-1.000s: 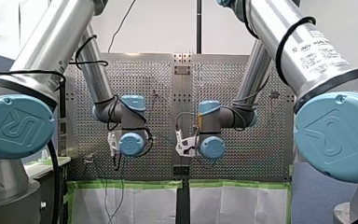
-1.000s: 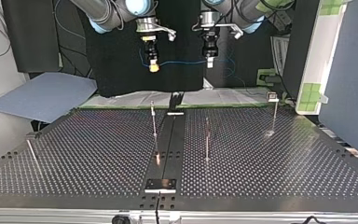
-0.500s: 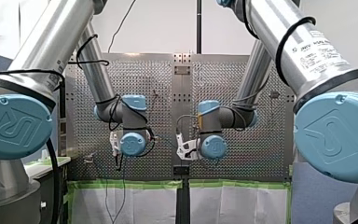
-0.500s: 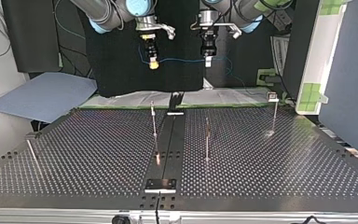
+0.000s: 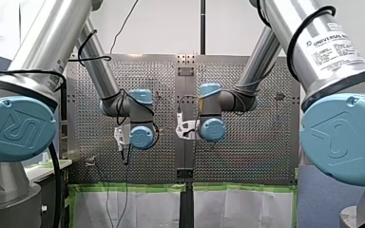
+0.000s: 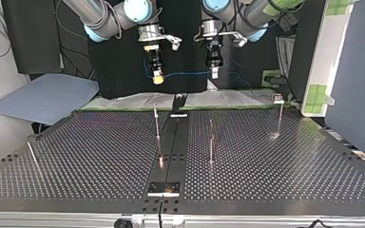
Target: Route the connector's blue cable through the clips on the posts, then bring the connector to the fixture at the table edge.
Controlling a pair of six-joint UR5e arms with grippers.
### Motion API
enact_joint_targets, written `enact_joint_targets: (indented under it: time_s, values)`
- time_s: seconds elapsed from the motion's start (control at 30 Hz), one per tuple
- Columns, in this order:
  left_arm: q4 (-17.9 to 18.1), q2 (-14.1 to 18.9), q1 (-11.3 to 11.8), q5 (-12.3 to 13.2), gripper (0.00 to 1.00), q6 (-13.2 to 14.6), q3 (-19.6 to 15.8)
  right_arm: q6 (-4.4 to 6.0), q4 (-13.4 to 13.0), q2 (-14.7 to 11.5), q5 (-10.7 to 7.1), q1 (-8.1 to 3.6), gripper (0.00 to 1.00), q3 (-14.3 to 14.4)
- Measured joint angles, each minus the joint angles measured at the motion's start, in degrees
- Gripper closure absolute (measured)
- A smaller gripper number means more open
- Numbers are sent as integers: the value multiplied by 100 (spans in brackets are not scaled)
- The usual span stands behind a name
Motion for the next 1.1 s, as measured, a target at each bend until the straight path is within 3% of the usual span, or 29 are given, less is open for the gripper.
enact_joint_targets:
  time_s: [0.1, 0.27, 0.43, 0.7, 1.1]
  values:
    - [-90, 83, 47, -116, 100, 3, 104, 122, 137, -148, -27, -47, 100, -128]
    - [-289, 210, 101, -217, 100, 48, 306, 196, 381, -397, -123, -148, 100, -284]
    - [-542, 442, 163, -237, 100, 112, 541, 222, 560, -634, -232, -239, 100, -406]
    - [-854, 723, 240, -234, 100, 158, 624, 226, 766, -979, -309, -369, 100, -577]
    - [-1326, 750, 626, 95, 100, 214, 1070, 257, 928, -1010, -572, -581, 100, -697]
